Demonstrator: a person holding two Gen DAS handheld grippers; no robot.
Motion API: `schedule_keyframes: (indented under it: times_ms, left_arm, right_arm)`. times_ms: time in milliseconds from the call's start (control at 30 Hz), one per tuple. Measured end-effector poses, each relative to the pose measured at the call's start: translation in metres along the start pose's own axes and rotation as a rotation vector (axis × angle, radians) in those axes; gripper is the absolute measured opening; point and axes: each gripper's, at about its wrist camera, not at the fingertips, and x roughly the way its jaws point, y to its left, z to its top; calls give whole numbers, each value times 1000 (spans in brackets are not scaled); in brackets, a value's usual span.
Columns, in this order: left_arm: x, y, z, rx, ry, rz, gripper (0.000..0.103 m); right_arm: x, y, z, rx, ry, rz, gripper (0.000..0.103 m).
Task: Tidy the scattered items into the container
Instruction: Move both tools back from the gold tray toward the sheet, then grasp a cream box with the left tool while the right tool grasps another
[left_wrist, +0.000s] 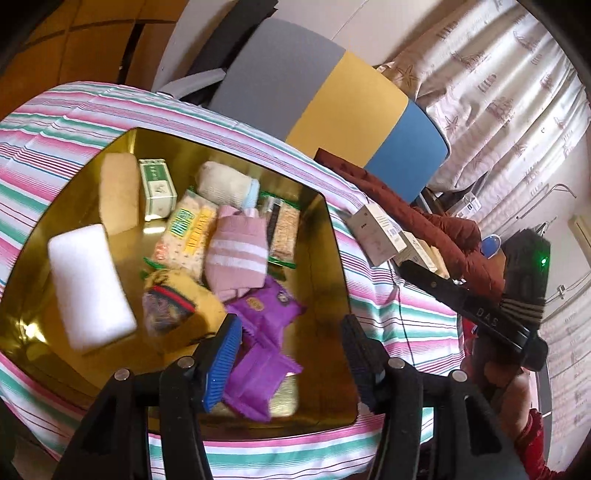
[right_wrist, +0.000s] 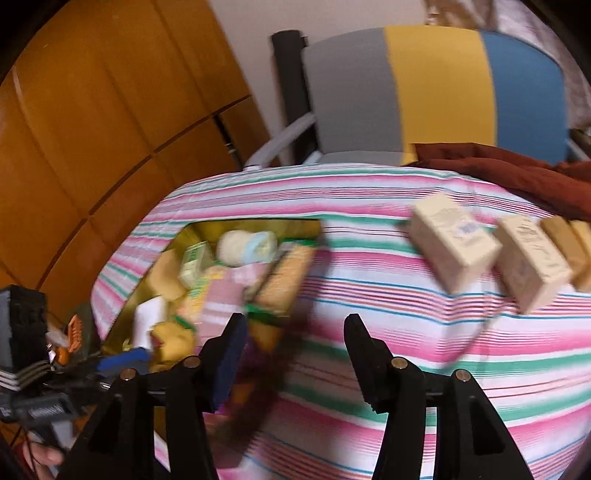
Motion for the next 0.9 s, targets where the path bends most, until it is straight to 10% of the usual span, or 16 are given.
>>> schedule_keyframes:
  times_ms: [433,900]
  left_arm:
    - [35,-60,-3,122,84,-15,56]
    - [59,-107,-1,184,135,-52,56]
  right_arm:
    - [-40,-130,14,74,-75,-254,66]
    - [-3,-168,34,-20,-68,-280,76]
